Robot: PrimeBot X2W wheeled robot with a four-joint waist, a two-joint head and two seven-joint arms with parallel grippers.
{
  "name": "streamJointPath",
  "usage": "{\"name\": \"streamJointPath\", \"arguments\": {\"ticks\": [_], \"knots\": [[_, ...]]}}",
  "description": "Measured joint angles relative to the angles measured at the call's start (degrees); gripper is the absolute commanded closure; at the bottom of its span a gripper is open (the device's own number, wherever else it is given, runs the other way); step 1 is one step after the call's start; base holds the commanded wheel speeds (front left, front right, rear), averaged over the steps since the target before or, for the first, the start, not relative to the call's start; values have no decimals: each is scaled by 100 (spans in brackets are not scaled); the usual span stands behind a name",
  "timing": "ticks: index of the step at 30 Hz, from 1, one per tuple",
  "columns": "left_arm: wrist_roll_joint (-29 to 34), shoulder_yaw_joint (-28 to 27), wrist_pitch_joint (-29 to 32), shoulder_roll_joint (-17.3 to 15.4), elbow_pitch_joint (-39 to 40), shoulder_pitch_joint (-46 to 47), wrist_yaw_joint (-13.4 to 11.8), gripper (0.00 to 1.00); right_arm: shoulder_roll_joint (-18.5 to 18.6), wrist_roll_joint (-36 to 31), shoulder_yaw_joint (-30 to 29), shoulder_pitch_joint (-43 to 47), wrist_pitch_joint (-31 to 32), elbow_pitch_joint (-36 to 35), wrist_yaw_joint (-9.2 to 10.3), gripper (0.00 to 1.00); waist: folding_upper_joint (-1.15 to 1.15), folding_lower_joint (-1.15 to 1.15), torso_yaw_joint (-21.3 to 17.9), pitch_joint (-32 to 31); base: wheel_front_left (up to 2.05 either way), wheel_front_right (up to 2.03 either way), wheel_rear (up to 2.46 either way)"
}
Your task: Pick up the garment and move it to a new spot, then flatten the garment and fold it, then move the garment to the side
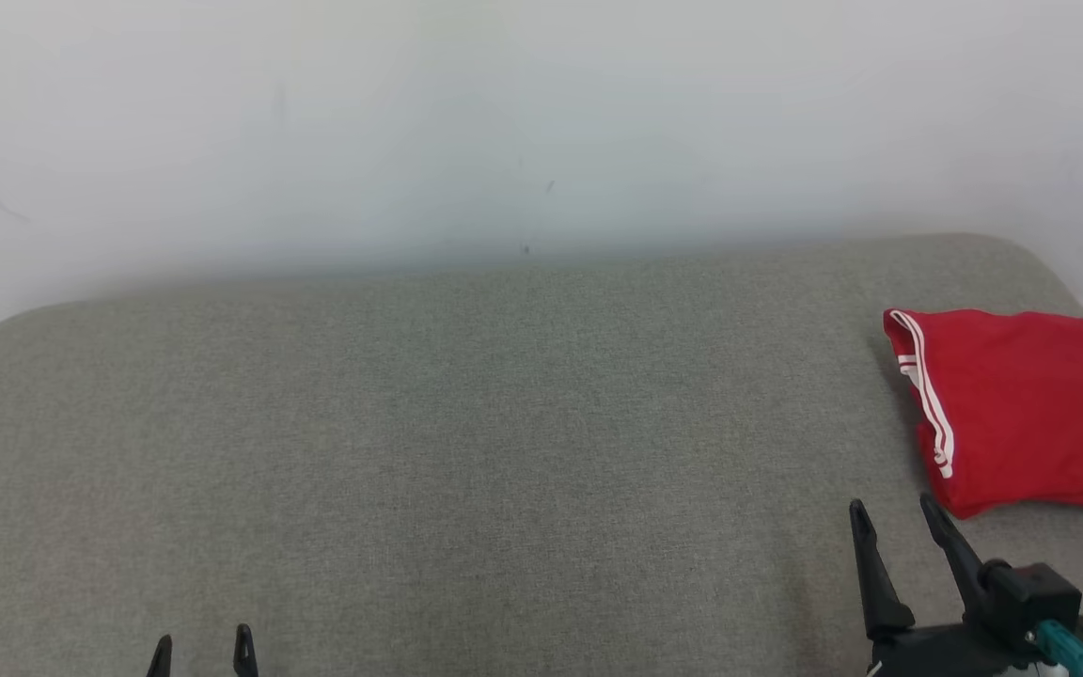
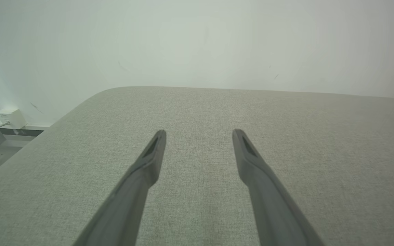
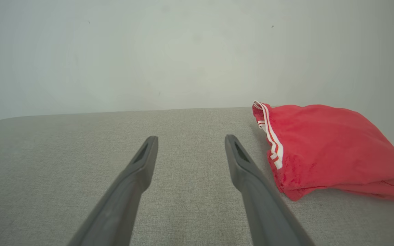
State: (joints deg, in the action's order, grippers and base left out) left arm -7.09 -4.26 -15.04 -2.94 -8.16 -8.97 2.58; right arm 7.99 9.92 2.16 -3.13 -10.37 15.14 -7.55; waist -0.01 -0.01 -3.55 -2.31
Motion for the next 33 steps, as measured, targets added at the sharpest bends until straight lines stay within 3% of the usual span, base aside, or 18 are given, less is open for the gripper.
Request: {"name": "streamJointPath", "arguments": {"ticks": [12, 33], "knots": [[45, -4, 0, 0, -257, 9, 151, 0, -341, -86, -366, 498, -236, 236, 0, 0, 1, 1, 113, -191, 0, 0, 0], [45, -110, 0, 0, -400, -13, 201, 0, -452, -73, -313, 578, -330, 403, 0, 0, 1, 1, 140, -320, 0, 0, 0]]}}
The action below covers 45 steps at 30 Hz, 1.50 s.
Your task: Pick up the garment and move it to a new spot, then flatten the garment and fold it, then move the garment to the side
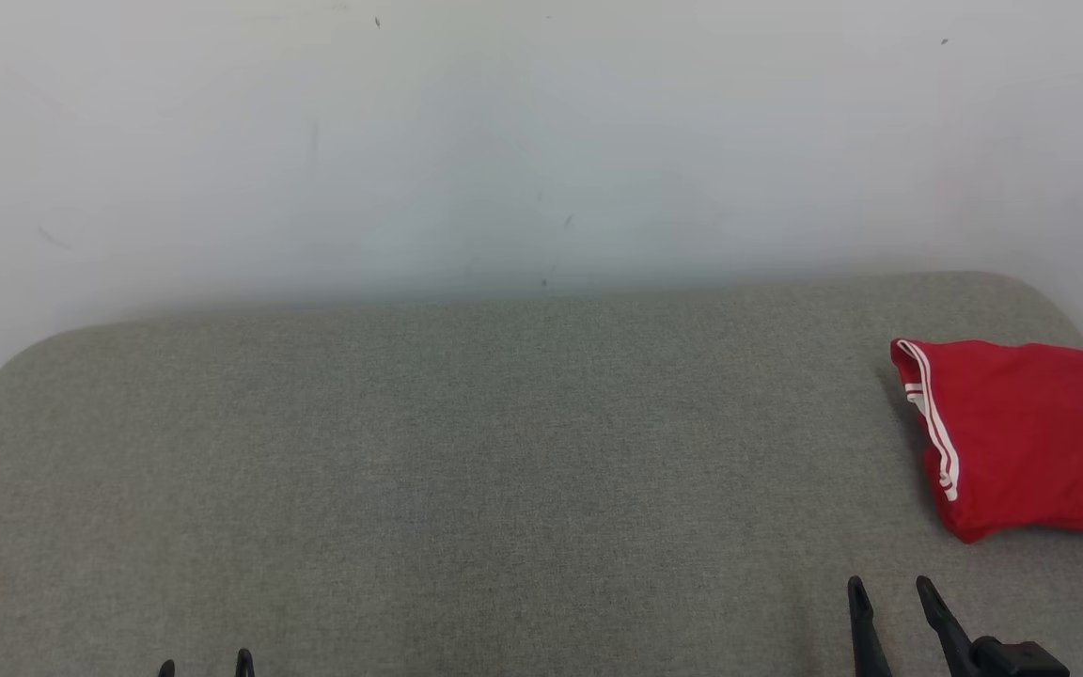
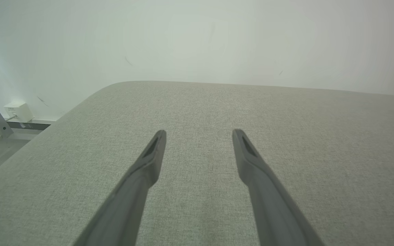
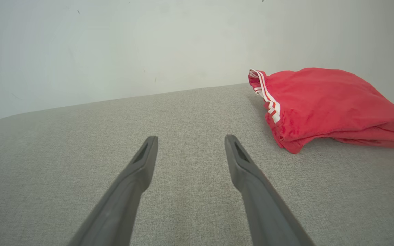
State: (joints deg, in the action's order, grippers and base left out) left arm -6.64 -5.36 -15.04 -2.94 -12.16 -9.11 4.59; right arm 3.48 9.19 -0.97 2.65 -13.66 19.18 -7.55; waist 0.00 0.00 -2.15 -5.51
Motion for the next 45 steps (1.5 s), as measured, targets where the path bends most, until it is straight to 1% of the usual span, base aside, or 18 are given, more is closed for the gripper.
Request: {"name": "streamJointPath", "arguments": {"ticks": [14, 15, 20, 23, 34, 45], "knots": [[-1, 12, 0, 1, -37, 16, 2, 0, -33, 58, 55, -5, -22, 96, 0, 0, 0, 0, -28, 55, 0, 0, 0], [-2, 12, 1, 2, -55, 13, 1, 100, -34, 63, 54, -2, -19, 116, -1, 100, 0, 0, -28, 56, 0, 0, 0], [-16, 8, 35, 36, -325, -44, -2, 100, -51, 87, 51, 131, 20, 376, -1, 100, 0, 0, -28, 60, 0, 0, 0], [-158, -10, 124, 44, -378, -37, -2, 100, -55, 240, 33, 146, 93, 403, -1, 100, 0, 0, -24, 68, 0, 0, 0], [-1428, -25, 413, 44, -371, 122, 45, 100, -57, 1421, -51, 60, 365, 280, -1, 100, 1, 0, -2, 112, 0, 0, 0], [-2524, -25, 665, 42, -334, 307, 56, 100, -59, 2471, -120, -63, 616, 153, -1, 100, 1, 1, 19, 157, 0, 0, 0]]}}
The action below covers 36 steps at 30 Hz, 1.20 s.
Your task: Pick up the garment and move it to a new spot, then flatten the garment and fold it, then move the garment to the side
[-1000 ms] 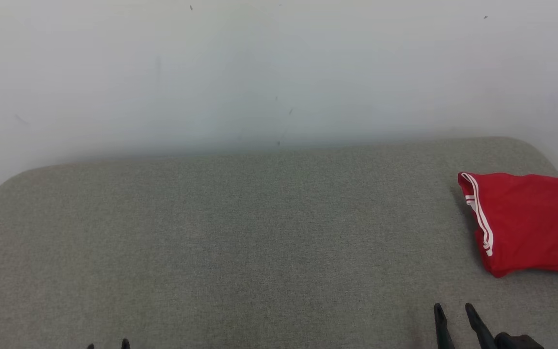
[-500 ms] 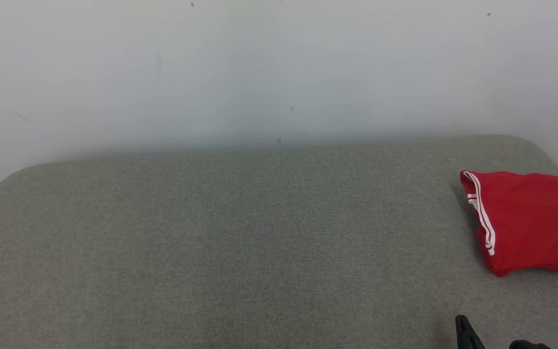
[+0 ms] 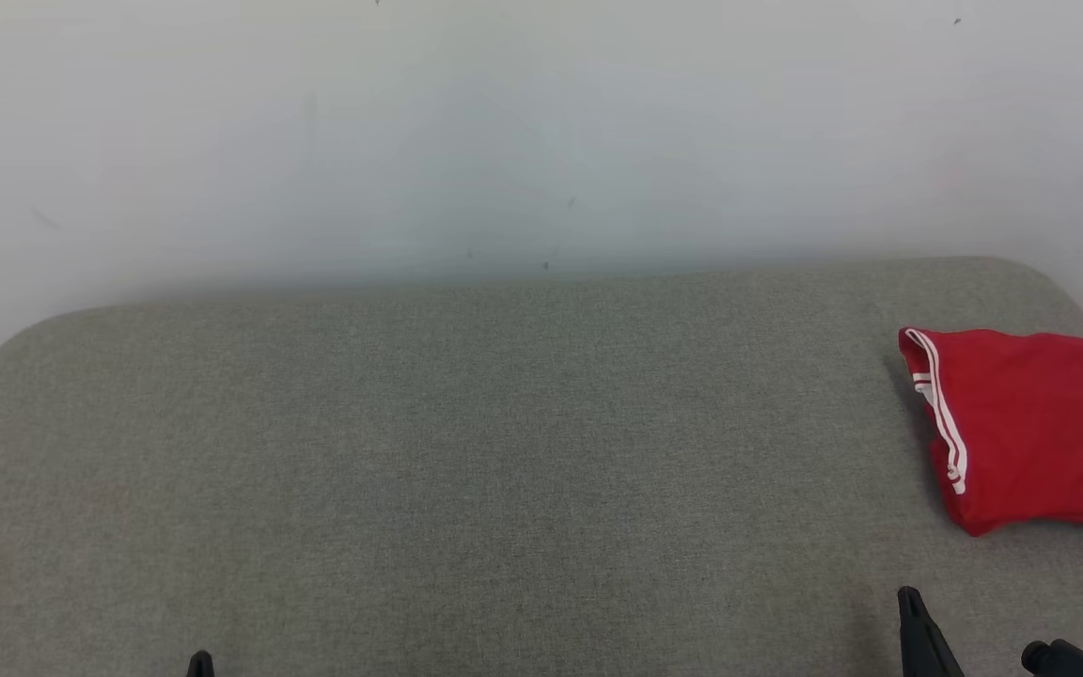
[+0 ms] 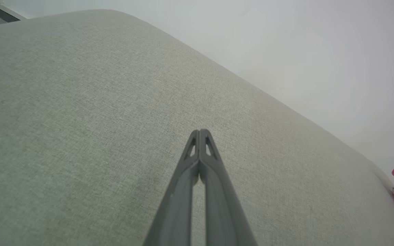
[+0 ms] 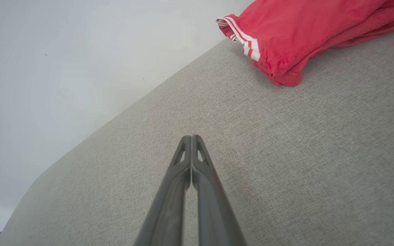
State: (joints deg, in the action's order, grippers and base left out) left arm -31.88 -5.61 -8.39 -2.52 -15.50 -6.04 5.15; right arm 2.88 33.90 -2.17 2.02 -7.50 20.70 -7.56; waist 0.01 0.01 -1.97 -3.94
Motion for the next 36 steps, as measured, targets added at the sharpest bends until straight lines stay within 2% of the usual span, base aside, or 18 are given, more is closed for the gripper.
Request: {"name": "streamJointPath", "arguments": {"ticks": [15, 36], "knots": [[-1368, -9, 344, -3, 31, 280, 48, 100, -1, 1327, -93, -204, 314, -157, 0, 100, 0, 0, 31, 65, 0, 0, 0], [-2842, -34, 700, -8, 60, 558, 99, 100, -1, 2757, -204, -391, 654, -316, 1, 100, -1, 0, 71, 149, 0, 0, 0]]}}
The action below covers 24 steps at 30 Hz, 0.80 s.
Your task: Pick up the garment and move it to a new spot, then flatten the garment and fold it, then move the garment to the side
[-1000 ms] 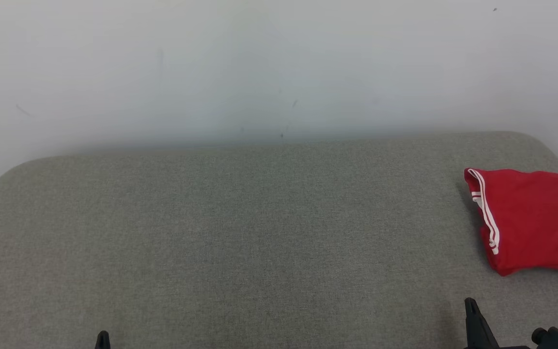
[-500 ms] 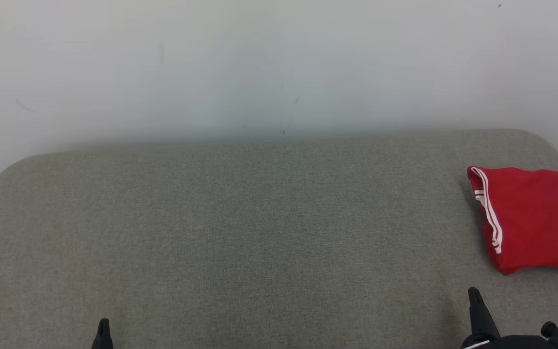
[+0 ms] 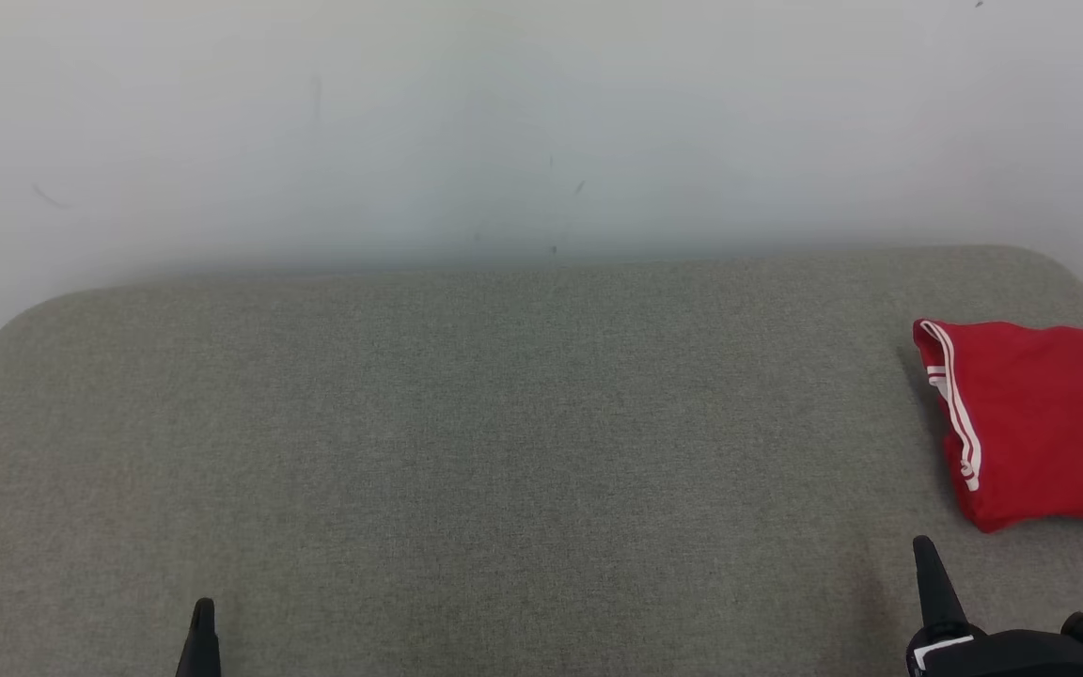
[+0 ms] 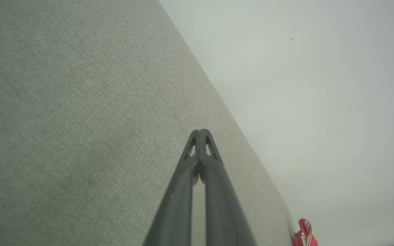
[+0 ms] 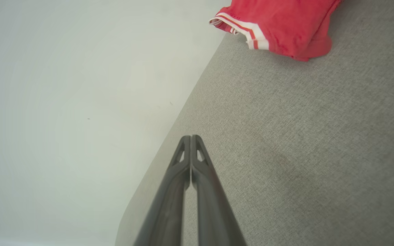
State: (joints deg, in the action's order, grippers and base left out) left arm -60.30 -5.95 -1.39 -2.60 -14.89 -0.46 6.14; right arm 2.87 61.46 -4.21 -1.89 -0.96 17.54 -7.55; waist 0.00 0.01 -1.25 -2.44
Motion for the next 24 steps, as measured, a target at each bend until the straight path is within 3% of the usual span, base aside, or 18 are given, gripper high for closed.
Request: {"name": "streamJointPath", "arguments": {"ticks": [24], "knots": [[-1385, -21, 350, -7, 32, 284, 49, 100, 0, 1333, -99, -177, 332, -153, 0, 100, 0, -1, 46, 97, 0, 0, 0]]}}
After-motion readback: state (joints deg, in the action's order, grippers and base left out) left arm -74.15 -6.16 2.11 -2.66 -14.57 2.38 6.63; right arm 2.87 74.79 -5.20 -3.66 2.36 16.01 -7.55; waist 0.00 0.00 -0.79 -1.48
